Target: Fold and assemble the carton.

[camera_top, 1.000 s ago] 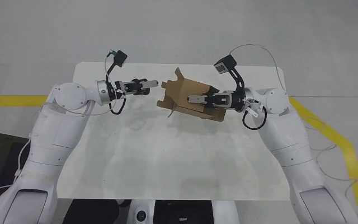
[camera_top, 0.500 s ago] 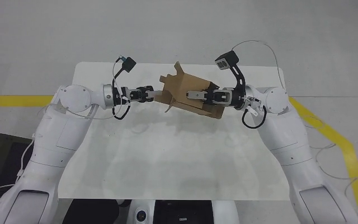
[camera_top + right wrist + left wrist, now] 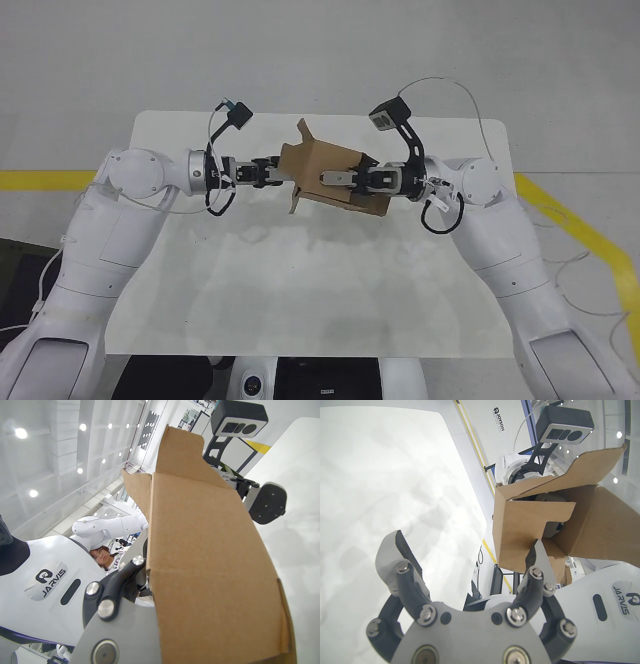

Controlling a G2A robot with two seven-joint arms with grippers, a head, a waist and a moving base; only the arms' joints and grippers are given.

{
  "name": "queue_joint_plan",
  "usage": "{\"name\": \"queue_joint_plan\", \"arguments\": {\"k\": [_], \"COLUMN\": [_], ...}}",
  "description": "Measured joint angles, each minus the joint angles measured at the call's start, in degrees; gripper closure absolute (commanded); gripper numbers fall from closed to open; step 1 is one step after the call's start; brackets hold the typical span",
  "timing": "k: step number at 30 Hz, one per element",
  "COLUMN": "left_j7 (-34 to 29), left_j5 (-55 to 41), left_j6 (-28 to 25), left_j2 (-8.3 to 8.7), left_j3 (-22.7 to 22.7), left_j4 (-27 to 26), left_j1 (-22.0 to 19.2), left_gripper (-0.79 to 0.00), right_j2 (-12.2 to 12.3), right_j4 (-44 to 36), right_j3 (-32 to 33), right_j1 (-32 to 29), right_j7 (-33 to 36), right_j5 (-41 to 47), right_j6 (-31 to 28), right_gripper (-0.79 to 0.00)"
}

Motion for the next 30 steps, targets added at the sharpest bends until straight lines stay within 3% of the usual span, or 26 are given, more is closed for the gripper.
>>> {"name": "queue_joint_plan", "arguments": {"k": [18, 30], "left_j7": [0.7, 2.6], "left_j5": [-0.5, 3.2], "left_j6": [1.2, 0.8], "left_j2": [0.00, 0.28], "left_j3": [0.1, -0.2], "left_j4": [0.6, 0.8], "left_j1": [-0.3, 0.4], "left_gripper": [-0.785, -0.785], "right_j2": [-0.6, 0.0], "right_j4": [0.3, 1.2], "right_j3": [-1.6, 2.8], "right_j1": [0.3, -0.4], "right_j7": [0.3, -7.1], "right_j5": [1.0, -1.0], "right_j6": [-0.6, -3.0], "right_gripper": [0.000, 0.000]}}
